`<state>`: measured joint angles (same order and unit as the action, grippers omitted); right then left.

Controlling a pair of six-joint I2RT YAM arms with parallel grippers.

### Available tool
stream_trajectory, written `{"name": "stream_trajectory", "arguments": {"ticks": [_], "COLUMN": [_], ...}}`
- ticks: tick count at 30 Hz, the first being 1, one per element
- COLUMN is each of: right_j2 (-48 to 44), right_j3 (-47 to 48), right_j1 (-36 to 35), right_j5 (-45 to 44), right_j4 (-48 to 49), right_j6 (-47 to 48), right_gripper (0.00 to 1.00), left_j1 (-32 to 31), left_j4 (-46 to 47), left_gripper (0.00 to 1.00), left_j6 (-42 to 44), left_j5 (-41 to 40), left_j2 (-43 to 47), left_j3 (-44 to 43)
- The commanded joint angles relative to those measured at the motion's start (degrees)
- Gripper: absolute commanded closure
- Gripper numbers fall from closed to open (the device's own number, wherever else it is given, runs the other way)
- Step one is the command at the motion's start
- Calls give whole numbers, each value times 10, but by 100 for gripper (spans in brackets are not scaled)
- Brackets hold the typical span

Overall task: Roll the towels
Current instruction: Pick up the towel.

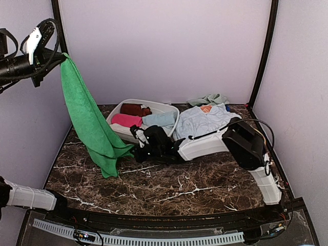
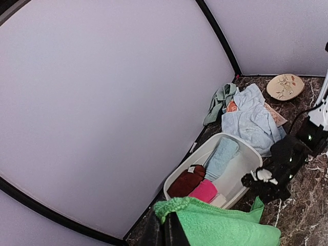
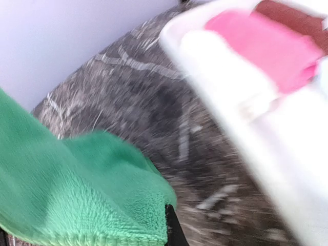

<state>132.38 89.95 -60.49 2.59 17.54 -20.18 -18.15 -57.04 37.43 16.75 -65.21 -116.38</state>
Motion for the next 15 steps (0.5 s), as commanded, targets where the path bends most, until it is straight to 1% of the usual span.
{"name": "stream_trajectory", "arguments": {"ticks": [1,4,9,11,15], "right_j2": [-167,-270,-413,-476,-585], "right_j3": [-81,-120,-146,-157,-154], "right_j1": [31,37,37,37,33], "right_j5": [-65,-97,-139,-149,-167], "right_j4": [36,-27,-196,-257,-394], "right_j6": [48,87,122,121,90], "right_gripper": [100,100,100,100,100], "left_j1": [3,3,3,3,3], "left_j4": [95,140,190,174,100], "left_gripper": [100,100,100,100,100], "left_j6": [23,24,24,23,17], "left_j5": [-21,-31,-57,-53,-49], "left_j2": [39,68,111,128,145], "left_j3": [67,124,186,193,170]}}
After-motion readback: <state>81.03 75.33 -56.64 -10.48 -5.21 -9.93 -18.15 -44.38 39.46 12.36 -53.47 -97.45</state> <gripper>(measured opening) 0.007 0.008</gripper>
